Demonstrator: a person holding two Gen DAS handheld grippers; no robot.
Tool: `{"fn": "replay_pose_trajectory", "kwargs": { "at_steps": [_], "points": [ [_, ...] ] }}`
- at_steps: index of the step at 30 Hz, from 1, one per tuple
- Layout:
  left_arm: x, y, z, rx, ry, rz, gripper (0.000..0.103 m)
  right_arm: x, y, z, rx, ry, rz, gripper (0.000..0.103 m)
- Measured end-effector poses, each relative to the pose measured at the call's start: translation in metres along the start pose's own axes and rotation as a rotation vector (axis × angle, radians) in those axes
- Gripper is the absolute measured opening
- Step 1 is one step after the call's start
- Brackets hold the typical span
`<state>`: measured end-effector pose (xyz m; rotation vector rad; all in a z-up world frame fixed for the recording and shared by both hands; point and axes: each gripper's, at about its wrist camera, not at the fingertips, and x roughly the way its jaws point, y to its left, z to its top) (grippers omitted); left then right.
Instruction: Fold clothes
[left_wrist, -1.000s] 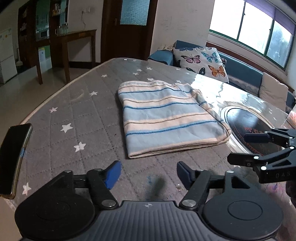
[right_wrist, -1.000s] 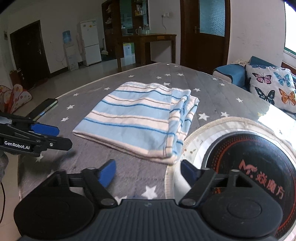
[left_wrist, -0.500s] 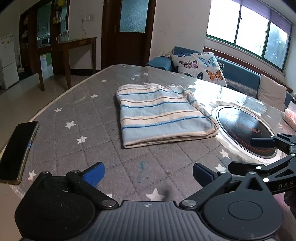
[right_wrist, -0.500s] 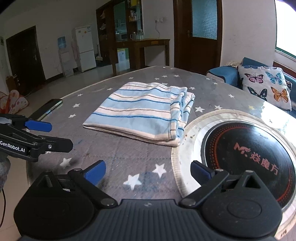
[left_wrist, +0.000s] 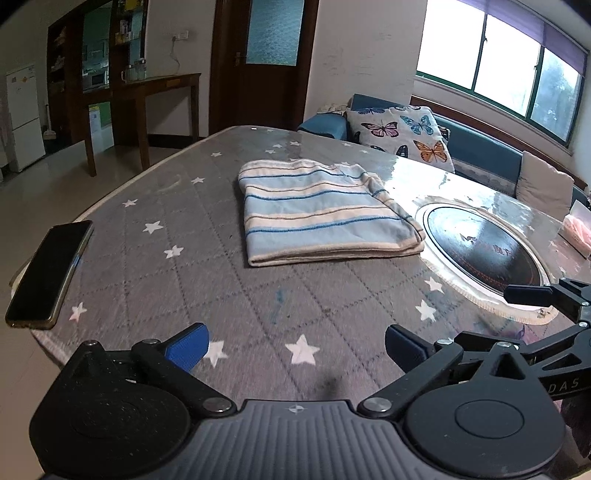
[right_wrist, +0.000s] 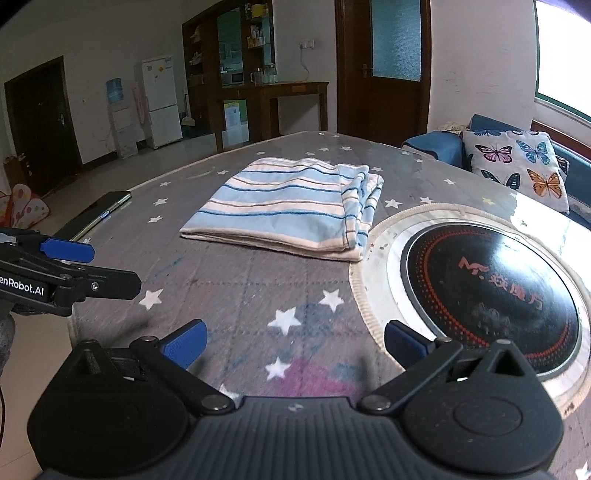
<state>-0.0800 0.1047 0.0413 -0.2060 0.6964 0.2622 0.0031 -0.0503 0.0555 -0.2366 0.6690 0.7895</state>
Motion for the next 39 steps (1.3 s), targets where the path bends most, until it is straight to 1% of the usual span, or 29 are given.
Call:
{"fn": "replay_pose_trajectory", "kwargs": {
  "at_steps": [9,15,32,39],
  "points": [
    [-0.009,-0.015,-0.008,-0.006,0.003,0.026,0.103,-0.011,-0.002,-0.013,0.008,-0.013,-0.007,0.103],
    [-0.012,-0.026,-0.011,-0.012,0.006,0.054,0.103,-0.018,-0.007,-0.015,-0.003,-0.033,-0.002,0.103],
    [-0.007,-0.068,-0.007,-0.006,0.037,0.154,0.103,-0.017,-0.035,-0.02,-0.002,-0.049,0.062,0.103],
    [-0.002,-0.073,-0.006,-0.045,0.051,0.196,0.103,-0.014,-0.042,-0.016,-0.009,-0.05,0.092,0.103]
  ]
}}
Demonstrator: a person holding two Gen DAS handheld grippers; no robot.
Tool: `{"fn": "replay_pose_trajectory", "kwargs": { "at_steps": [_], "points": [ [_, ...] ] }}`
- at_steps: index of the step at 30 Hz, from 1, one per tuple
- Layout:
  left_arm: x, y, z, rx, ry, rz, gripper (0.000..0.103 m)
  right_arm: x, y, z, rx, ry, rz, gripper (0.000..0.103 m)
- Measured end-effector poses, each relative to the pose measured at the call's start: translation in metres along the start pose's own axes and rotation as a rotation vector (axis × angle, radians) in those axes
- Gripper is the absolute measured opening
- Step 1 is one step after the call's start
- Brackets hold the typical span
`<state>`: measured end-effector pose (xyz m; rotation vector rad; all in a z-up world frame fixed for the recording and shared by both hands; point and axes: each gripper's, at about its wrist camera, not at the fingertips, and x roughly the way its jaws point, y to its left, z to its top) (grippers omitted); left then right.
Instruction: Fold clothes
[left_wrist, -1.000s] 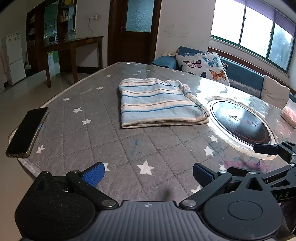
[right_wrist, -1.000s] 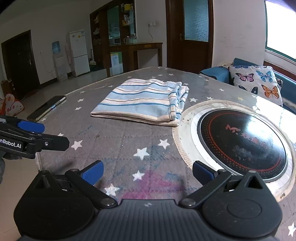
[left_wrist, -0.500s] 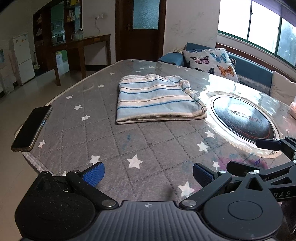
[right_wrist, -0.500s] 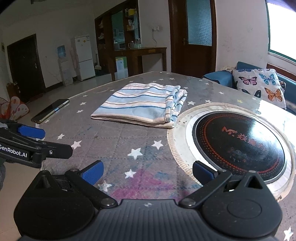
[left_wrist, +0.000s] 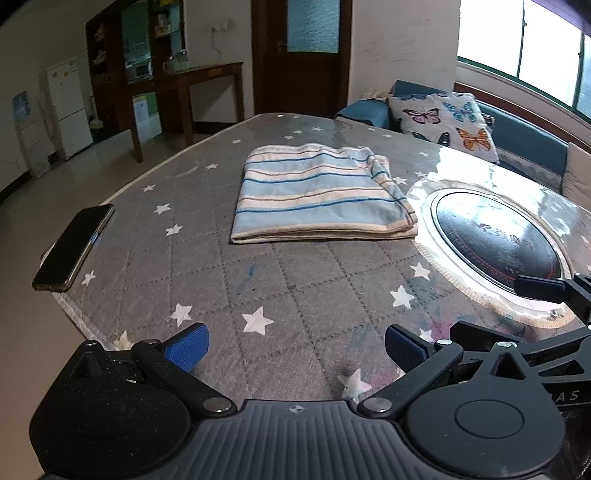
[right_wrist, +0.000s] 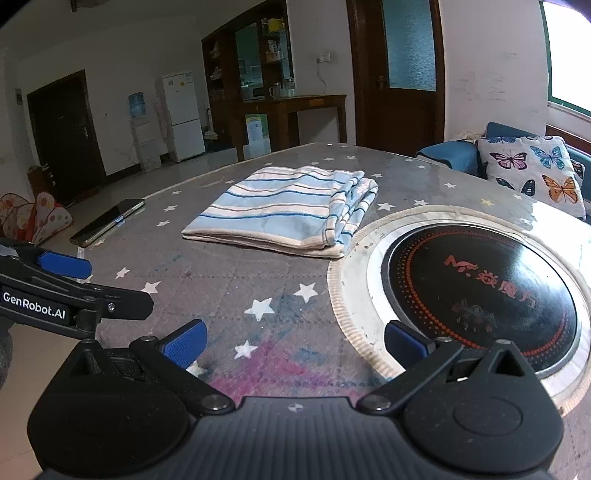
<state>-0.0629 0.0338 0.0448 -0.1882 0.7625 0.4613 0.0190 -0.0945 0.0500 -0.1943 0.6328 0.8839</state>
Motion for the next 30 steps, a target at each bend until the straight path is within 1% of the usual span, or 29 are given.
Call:
{"fn": "replay_pose_trajectory", "kwargs": {
  "at_steps": [7,10,14,23,30],
  "points": [
    [0.006,0.001,-0.001,-0.05,0.016,0.038,0.103,0.006,-0.003,0.005,-0.016,0.012,0.034,0.103],
    [0.01,0.005,-0.002,-0.06,0.027,0.059,0.103,0.011,-0.002,0.008,-0.026,0.018,0.039,0.103],
    [0.013,0.009,-0.001,-0.061,0.033,0.068,0.103,0.015,-0.001,0.01,-0.032,0.017,0.034,0.103],
    [0.014,0.015,0.006,-0.035,0.007,0.049,0.103,0.015,0.007,0.011,-0.027,0.02,0.003,0.103],
    [0.017,0.021,0.007,-0.014,0.001,0.036,0.103,0.017,0.013,0.011,-0.014,0.021,-0.026,0.103]
  ]
}}
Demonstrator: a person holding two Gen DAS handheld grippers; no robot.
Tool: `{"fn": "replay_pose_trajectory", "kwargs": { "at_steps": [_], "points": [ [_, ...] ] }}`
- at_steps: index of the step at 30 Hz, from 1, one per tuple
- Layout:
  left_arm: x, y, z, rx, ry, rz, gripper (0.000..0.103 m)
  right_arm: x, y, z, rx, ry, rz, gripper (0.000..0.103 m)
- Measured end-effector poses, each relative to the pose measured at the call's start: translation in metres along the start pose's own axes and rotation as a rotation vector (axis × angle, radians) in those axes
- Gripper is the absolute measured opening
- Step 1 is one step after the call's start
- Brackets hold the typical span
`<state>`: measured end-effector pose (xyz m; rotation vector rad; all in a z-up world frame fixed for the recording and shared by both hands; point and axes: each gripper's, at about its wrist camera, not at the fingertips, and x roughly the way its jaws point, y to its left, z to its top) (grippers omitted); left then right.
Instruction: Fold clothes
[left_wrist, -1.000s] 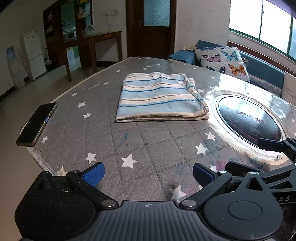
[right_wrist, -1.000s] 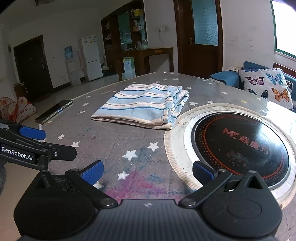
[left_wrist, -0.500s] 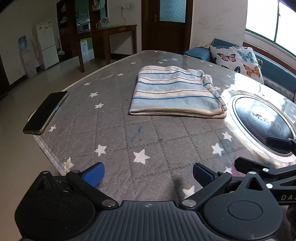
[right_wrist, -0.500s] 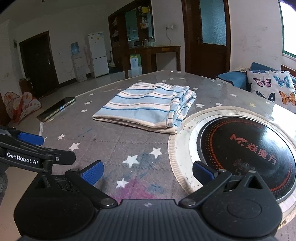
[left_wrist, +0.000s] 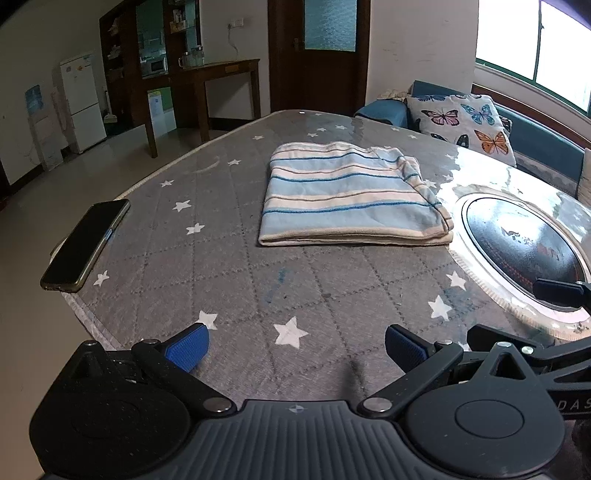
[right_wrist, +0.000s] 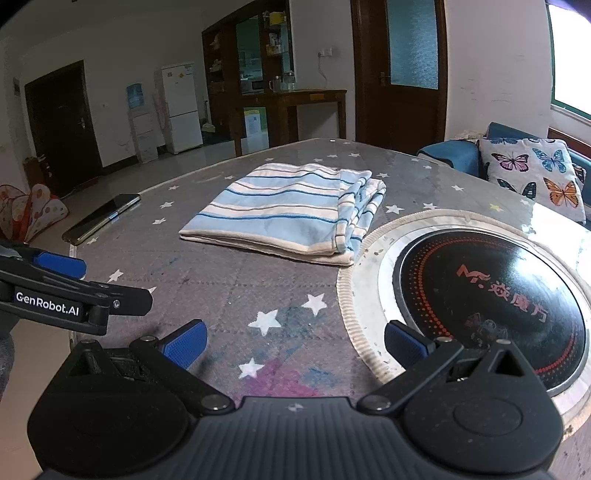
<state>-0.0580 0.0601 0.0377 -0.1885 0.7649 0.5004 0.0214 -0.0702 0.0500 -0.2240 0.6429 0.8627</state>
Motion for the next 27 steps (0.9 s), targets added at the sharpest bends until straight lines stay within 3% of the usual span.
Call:
{"fn": "replay_pose_trajectory", "kwargs": {
  "at_steps": [18,27],
  "points": [
    [0.018,0.014,0.007,0.065,-0.015,-0.068,0.103,0.012,0.016,0.006,0.068,-0.001,-0.072,0.103],
    [0.024,0.023,0.007,0.044,-0.011,-0.067,0.103,0.02,0.026,0.009,0.06,0.015,-0.073,0.103]
  ]
}}
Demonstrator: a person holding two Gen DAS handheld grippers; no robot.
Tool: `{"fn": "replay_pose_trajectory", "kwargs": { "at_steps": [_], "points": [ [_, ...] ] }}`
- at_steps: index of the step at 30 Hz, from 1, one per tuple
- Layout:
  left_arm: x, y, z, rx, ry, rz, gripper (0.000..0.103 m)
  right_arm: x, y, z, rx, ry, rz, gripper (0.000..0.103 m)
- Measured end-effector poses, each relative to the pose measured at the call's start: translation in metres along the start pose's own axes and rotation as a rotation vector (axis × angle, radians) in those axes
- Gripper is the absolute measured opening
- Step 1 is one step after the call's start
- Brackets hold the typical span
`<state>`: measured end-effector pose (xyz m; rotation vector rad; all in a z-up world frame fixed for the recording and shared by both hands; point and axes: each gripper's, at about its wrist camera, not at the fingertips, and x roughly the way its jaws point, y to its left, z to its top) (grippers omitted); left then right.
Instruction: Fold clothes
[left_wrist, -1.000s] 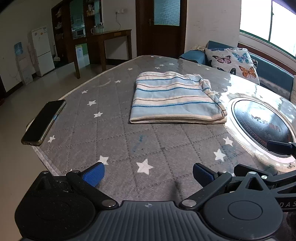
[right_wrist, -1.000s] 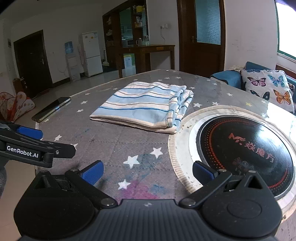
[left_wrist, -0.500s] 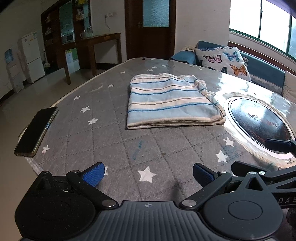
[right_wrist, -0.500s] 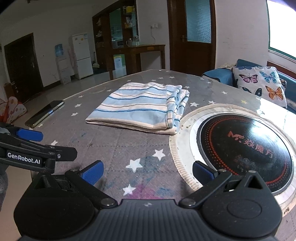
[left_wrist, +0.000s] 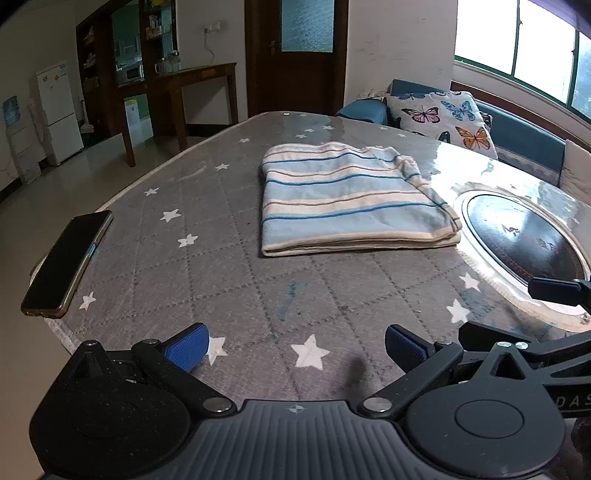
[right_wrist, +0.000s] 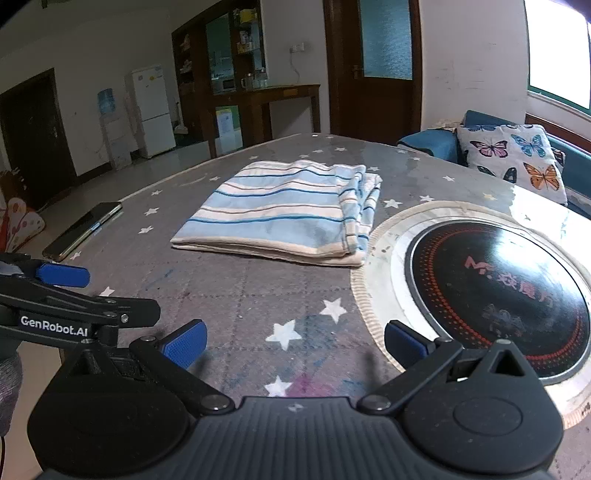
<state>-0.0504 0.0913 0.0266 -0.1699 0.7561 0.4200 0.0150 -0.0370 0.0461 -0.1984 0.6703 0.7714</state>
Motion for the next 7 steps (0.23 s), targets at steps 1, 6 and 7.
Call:
{"fn": "replay_pose_trajectory", "kwargs": {
  "at_steps": [1,6,7],
  "points": [
    [0.0013,0.0002,0.0003,-0.002,0.001,0.0,0.103,0.0009,0.0006,0.0003,-0.003,0.0,0.0,0.103],
    [0.0061,0.0005,0.0012,-0.001,0.005,0.001,0.103,0.0066,0.0013,0.0022,0.007,0.004,0.003,0.103],
    [0.0067,0.0011,0.0015,-0.001,0.005,-0.002,0.103,0.007,0.001,0.0024,0.008,0.004,0.004,0.103]
  ]
}}
